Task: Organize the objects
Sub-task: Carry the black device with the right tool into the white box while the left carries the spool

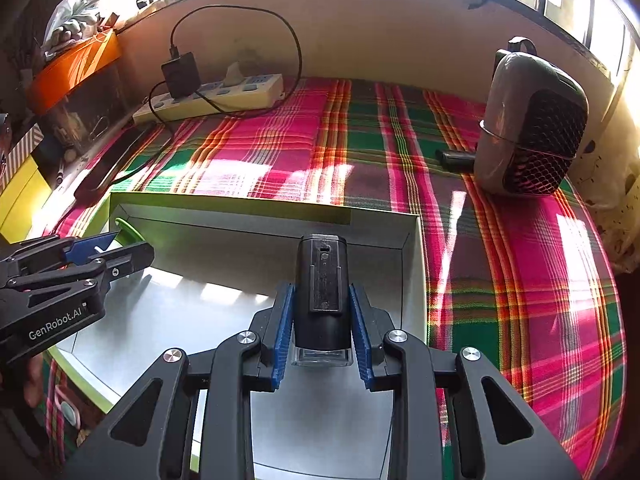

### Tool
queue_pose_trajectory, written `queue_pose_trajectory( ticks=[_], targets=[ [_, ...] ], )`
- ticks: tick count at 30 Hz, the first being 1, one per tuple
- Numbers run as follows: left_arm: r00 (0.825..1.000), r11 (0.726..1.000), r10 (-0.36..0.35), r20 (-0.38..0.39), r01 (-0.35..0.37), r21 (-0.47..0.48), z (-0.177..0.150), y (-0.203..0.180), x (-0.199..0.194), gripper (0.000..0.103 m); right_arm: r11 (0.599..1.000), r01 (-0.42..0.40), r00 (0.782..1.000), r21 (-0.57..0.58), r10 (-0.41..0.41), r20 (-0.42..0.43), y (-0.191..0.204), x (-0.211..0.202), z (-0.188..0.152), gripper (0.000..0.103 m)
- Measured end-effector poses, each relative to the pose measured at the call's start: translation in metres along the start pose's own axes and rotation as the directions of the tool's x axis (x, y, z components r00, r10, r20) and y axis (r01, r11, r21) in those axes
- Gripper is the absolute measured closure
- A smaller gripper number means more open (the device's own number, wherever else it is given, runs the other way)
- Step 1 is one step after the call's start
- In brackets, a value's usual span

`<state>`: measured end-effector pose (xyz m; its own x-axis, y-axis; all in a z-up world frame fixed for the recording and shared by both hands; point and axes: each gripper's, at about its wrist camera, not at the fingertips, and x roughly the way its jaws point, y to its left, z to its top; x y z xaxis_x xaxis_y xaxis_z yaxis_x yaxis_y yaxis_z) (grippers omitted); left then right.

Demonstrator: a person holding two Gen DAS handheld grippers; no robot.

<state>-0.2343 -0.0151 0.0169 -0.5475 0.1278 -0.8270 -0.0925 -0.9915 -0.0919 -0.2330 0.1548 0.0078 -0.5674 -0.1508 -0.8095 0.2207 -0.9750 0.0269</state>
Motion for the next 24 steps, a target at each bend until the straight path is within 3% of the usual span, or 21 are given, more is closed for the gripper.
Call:
queue_pose_trajectory(
  ticks=[24],
  targets=[
    [0.998, 0.998, 0.058, -0.002, -0.058, 0.039, 0.0005, -0.0061, 0.0050, 0.071, 1.000, 0.024, 1.000, -0.013, -0.024, 0.003, 0.0019, 0.0068, -0.0006, 0.074]
  ],
)
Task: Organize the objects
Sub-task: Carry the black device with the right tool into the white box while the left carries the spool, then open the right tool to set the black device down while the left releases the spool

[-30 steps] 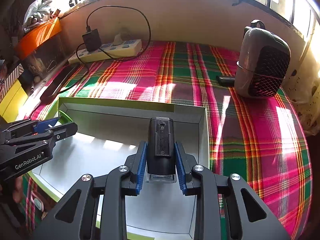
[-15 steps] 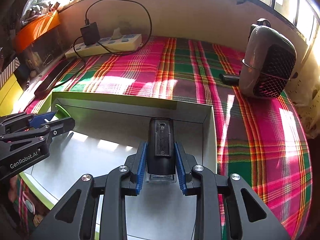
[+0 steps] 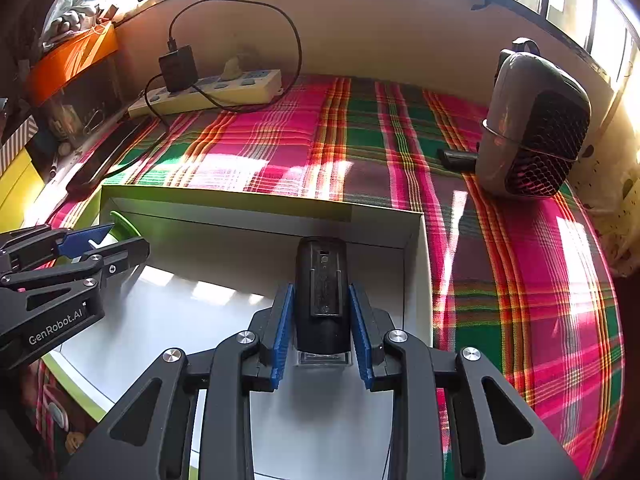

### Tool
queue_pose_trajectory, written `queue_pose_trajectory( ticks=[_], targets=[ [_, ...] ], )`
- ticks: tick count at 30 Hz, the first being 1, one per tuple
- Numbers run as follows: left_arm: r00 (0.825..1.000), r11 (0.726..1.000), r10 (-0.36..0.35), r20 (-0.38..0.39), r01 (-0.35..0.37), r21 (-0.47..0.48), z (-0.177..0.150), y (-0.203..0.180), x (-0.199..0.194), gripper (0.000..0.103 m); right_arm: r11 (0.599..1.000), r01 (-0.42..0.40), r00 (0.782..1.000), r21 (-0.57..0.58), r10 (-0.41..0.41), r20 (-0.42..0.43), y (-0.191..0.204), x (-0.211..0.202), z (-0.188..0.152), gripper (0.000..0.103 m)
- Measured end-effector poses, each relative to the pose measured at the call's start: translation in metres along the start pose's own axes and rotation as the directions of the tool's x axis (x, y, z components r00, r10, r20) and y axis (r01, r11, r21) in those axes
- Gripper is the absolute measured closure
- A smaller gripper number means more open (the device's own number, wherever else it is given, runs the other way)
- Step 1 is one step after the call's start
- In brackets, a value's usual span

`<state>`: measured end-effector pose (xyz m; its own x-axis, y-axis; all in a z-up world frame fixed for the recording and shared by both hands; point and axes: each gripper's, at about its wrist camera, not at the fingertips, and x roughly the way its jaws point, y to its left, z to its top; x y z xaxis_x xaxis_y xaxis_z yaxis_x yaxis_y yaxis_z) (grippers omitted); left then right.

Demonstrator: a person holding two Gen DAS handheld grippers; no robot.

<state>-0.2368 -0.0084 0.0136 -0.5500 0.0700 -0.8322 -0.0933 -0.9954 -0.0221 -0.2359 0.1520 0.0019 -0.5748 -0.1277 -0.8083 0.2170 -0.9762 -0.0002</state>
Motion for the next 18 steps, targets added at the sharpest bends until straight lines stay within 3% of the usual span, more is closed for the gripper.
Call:
queue_pose_trajectory(
  ticks=[10, 14, 18],
  targets=[
    [0.999, 0.999, -0.034, 0.004, 0.035, -0.027, 0.000, 0.005, -0.003, 0.071, 1.000, 0.005, 1.000, 0.023, -0.005, 0.015, -0.003, -0.004, 0.000, 0.066],
    [0.999, 0.998, -0.044, 0.013, 0.045, -0.043, -0.001, 0.007, -0.007, 0.070, 0.999, -0.002, 1.000, 0.035, 0.001, 0.026, -0.003, -0.008, 0.000, 0.054],
    [0.998, 0.997, -0.049, 0.027, 0.050, -0.053, -0.003, 0.010, -0.015, 0.070, 0.999, 0.000, 0.999, 0.036, -0.001, 0.035, -0.002, -0.014, -0.001, 0.054]
  ],
)
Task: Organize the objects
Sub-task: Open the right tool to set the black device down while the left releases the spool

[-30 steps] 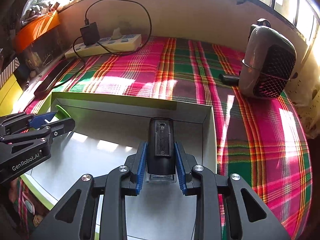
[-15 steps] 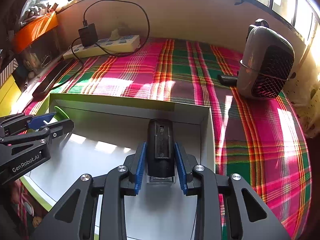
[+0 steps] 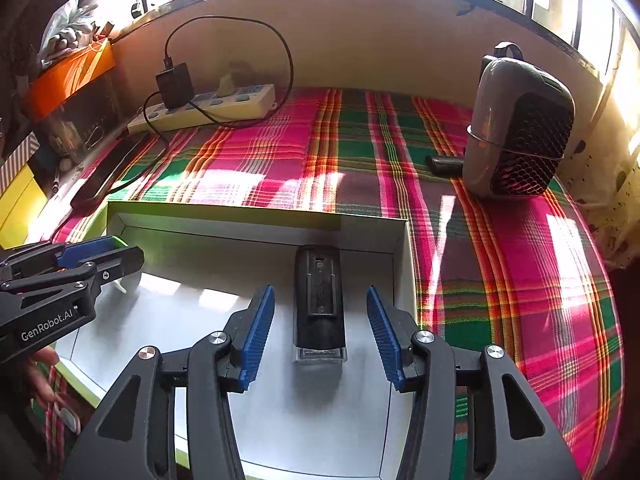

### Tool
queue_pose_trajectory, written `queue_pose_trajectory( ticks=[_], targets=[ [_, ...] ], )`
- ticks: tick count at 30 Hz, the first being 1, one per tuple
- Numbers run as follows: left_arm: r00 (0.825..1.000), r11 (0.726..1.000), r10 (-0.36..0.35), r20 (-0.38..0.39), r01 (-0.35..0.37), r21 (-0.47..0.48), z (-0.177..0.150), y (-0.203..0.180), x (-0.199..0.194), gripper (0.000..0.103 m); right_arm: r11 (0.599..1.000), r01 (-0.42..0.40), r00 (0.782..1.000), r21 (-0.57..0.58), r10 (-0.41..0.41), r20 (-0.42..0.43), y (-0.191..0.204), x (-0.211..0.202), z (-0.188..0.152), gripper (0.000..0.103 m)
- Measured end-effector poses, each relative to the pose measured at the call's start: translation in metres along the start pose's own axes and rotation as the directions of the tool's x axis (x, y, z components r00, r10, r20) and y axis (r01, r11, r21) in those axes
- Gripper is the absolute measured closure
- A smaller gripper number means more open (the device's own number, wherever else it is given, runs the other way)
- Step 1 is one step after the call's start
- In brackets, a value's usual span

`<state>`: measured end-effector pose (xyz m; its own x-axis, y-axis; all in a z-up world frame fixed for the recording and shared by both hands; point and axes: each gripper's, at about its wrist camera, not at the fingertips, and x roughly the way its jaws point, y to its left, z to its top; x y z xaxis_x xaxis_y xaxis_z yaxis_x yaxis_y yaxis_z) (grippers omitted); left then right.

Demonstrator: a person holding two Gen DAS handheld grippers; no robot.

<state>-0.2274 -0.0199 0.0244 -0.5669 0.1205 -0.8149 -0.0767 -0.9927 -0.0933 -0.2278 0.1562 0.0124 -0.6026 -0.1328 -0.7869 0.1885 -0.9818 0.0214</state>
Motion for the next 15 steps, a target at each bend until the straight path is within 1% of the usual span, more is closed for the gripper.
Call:
queue_pose_trajectory(
  ticks=[8, 15],
  targets=[
    [1.000, 1.000, 0.006, 0.019, -0.006, -0.014, -0.007, 0.005, -0.014, 0.070, 1.000, 0.002, 1.000, 0.003, -0.002, 0.018, 0.002, -0.014, -0.005, 0.054],
    [0.999, 1.000, 0.001, 0.054, 0.000, -0.024, -0.015, 0.008, -0.035, 0.070, 1.000, 0.007, 0.999, 0.011, -0.007, 0.048, 0.002, -0.034, -0.009, 0.053]
  ],
)
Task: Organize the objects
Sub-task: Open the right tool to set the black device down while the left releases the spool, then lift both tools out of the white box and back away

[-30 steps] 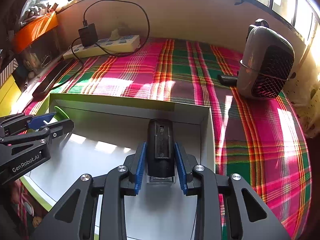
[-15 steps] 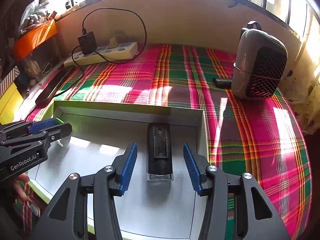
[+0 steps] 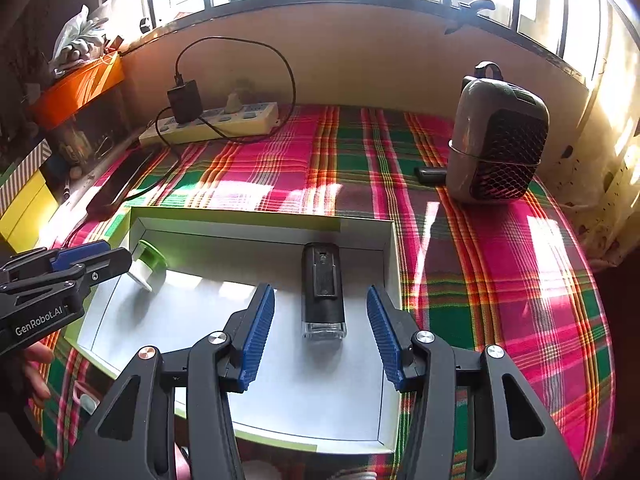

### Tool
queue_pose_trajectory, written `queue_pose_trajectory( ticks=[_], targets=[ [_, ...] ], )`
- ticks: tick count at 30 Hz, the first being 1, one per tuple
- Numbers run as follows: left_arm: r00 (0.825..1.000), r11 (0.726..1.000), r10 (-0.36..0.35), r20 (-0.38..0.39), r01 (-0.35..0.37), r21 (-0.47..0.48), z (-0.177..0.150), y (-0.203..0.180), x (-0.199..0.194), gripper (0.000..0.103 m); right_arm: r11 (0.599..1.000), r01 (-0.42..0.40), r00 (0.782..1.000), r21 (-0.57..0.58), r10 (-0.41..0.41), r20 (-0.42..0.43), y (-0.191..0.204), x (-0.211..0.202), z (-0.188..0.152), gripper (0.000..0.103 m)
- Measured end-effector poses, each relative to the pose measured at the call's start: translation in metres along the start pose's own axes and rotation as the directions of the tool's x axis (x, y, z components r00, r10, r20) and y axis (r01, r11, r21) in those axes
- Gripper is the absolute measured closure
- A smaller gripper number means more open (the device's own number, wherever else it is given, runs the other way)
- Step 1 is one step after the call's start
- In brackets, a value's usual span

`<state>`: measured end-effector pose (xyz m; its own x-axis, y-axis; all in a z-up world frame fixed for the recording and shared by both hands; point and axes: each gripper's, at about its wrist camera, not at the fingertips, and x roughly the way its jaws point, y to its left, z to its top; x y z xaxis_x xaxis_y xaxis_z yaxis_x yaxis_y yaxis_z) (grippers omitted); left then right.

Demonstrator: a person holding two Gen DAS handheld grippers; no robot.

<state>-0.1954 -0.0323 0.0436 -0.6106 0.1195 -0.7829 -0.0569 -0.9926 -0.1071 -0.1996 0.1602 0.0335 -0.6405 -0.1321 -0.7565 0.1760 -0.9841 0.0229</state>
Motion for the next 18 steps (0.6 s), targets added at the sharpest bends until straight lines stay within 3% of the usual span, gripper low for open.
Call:
queue_pose_trajectory(
  ticks=[18],
  targets=[
    [0.997, 0.999, -0.022, 0.069, 0.024, -0.030, -0.056, 0.020, -0.052, 0.070, 1.000, -0.008, 0.999, 0.022, 0.007, 0.045, -0.002, -0.047, -0.040, 0.053]
  ],
)
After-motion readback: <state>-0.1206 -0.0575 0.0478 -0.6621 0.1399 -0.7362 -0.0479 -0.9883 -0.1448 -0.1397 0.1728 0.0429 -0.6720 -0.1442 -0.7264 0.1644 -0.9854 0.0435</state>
